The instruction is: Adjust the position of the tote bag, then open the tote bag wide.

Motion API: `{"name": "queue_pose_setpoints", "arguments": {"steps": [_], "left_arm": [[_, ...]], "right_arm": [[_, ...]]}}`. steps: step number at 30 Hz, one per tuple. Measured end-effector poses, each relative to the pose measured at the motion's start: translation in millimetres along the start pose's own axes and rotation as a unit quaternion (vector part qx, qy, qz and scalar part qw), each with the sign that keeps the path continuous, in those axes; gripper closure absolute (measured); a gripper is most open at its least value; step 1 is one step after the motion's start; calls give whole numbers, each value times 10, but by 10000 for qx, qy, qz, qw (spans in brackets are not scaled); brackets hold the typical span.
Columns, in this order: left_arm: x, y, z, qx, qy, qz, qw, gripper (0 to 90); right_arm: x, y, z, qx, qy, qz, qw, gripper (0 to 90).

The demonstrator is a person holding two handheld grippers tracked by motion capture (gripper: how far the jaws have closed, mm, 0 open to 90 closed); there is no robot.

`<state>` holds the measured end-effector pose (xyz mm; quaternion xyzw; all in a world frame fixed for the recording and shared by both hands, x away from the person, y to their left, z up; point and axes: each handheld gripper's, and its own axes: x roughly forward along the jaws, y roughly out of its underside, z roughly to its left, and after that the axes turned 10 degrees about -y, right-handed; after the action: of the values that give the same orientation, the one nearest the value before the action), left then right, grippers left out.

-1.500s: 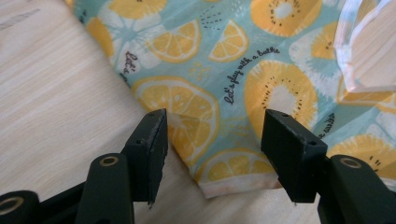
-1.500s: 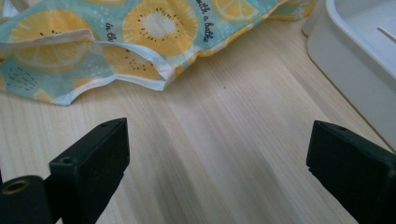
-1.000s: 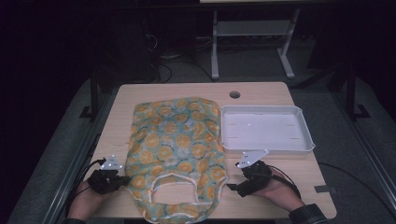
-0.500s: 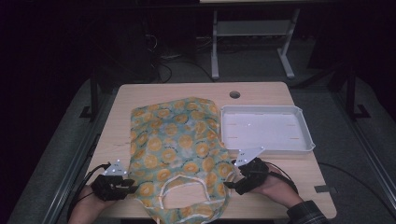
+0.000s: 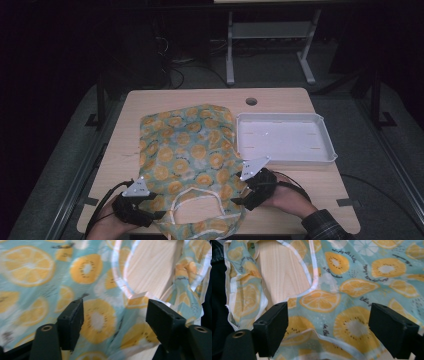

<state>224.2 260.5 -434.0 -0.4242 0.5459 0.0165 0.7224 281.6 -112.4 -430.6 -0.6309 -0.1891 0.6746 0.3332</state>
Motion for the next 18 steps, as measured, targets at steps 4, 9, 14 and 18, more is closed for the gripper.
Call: {"name": "queue_pose_setpoints", "arguments": {"steps": [4,9,14,18], "left_arm": [[92,-11,-69,102,72,106,9999,205],[178,-3,-94,261,7,224,9994,152],[257,0,-121,362,-57,323,9988,130],[271,-6,-149,520,-164,323,9980,124]], "right_arm": [[69,-10,-31,-206,-109,115,9997,129],[150,-2,-48,-252,-194,272,9991,107],[243,21,-35,-296,-263,475,9981,83],[308,44,-33,-386,-287,601,9970,75]]}}
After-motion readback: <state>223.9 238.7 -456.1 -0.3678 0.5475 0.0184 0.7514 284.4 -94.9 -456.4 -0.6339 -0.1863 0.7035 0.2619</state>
